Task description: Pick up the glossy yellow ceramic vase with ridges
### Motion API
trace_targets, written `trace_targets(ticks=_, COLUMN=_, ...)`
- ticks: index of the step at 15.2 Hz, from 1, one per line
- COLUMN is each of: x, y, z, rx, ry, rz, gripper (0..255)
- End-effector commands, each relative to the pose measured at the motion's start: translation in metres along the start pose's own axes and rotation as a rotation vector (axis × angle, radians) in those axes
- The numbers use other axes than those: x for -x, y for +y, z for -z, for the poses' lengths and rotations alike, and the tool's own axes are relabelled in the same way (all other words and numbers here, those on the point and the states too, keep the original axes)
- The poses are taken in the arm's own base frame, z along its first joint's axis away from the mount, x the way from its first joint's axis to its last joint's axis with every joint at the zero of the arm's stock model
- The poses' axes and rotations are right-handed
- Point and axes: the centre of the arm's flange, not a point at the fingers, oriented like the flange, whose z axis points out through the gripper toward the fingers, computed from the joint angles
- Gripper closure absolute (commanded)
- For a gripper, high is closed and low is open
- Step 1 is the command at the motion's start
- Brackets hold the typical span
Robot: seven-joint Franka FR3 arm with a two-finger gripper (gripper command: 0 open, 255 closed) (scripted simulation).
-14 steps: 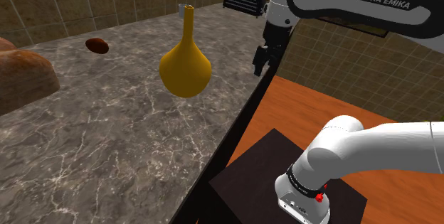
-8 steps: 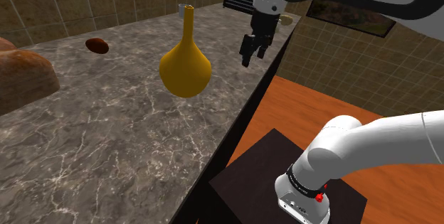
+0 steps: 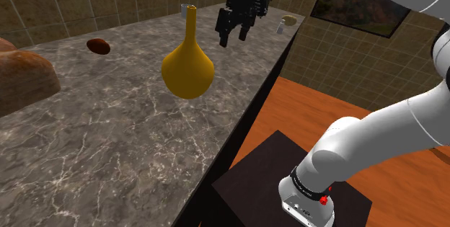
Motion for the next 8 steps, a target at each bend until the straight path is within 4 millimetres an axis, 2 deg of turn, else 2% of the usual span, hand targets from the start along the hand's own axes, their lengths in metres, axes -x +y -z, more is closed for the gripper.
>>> trace_targets(ticks=1, x=-0.018, y=-0.013, z=0.015, rx=-0.006, ry=0.008, rz=-0.002, gripper=0)
trace_targets(ticks=8, x=-0.077, y=-0.057, z=0.063, rx=-0.026, ry=0.037, rz=-0.007, gripper=0)
